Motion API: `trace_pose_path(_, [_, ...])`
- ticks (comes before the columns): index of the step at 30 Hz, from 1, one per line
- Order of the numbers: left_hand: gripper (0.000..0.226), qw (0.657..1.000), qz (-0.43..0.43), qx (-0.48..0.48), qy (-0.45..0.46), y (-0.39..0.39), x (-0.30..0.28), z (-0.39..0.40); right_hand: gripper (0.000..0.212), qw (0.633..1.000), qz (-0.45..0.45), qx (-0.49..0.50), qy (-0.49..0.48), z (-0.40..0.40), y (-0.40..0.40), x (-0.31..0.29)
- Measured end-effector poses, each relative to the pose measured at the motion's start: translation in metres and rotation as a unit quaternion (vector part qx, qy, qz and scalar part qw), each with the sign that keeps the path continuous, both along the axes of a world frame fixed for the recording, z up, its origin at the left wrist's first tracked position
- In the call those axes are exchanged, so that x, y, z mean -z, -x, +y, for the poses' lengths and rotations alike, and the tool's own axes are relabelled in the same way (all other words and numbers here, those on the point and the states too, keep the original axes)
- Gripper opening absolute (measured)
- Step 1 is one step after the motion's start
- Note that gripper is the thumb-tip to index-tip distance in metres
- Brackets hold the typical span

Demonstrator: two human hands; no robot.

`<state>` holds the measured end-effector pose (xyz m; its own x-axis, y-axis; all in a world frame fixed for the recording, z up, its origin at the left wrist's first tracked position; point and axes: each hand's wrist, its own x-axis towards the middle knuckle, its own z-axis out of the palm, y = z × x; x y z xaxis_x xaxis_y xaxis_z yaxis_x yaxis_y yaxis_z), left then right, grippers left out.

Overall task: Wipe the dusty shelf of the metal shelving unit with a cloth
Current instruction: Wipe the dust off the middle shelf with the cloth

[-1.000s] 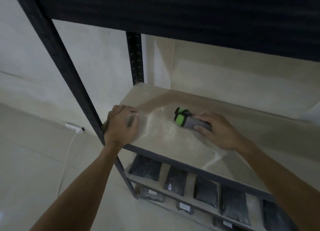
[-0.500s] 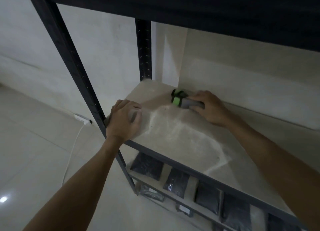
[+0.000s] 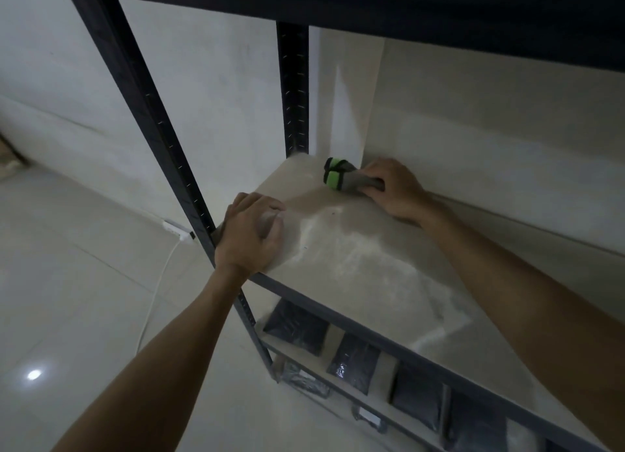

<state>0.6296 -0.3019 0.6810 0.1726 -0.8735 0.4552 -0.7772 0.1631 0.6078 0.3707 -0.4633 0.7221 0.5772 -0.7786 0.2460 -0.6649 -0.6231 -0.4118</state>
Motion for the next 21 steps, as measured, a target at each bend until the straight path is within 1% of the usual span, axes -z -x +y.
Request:
trace_pose_path(2, [0.023,1.000,-0.006,0.003,0.004,0.000,0.000,-0.001,0.027,0.997,-0.007,-0.060,-0.048,0.024,0.009,-0.008])
trace_pose_path(5, [0.026,1.000,-0.003,-0.001,0.004,0.000,0.000,-0.001,0.020,0.975,0.005,-0.175,-0.134,0.056,0.028,-0.024])
trace_pose_path(6, [0.026,1.000,-0.003,-0.002,0.004,0.000,0.000,0.000,0.019,0.972,0.001,-0.188,-0.140,0.056,0.031,-0.029])
trace_pose_path(7, [0.026,1.000,-0.004,-0.001,0.006,0.000,0.000,0.000,0.018,0.975,-0.019,-0.177,-0.130,0.052,0.032,-0.034])
trace_pose_path(9, [0.026,1.000,-0.003,0.000,0.008,0.000,-0.001,0.000,0.022,0.987,-0.079,-0.106,-0.096,0.031,0.026,-0.036])
trace_pose_path(10, [0.027,1.000,-0.006,0.001,0.009,0.000,-0.001,0.000,0.025,0.991,-0.088,-0.074,-0.071,0.019,0.022,-0.033])
trace_pose_path(11, [0.027,1.000,-0.012,0.002,0.010,0.001,-0.002,0.000,0.026,0.994,-0.079,-0.052,-0.049,0.009,0.016,-0.028])
trace_pose_path(13, [0.028,1.000,-0.021,0.002,0.014,0.001,-0.003,0.000,0.029,0.998,-0.036,-0.033,-0.042,-0.001,0.006,-0.013])
trace_pose_path(15, [0.027,1.000,-0.024,0.000,0.018,0.001,-0.003,0.000,0.034,0.998,-0.012,-0.040,-0.040,0.009,0.006,-0.003])
trace_pose_path(18, [0.028,1.000,-0.014,-0.003,0.017,0.002,-0.003,0.001,0.038,0.992,-0.041,-0.096,-0.069,0.050,0.022,-0.003])
trace_pose_path(20, [0.028,1.000,-0.011,-0.001,0.015,0.002,-0.003,0.001,0.040,0.985,-0.041,-0.126,-0.107,0.086,0.035,-0.002])
trace_pose_path(21, [0.028,1.000,-0.012,0.000,0.015,0.002,-0.003,0.001,0.042,0.982,-0.038,-0.149,-0.110,0.103,0.041,-0.001])
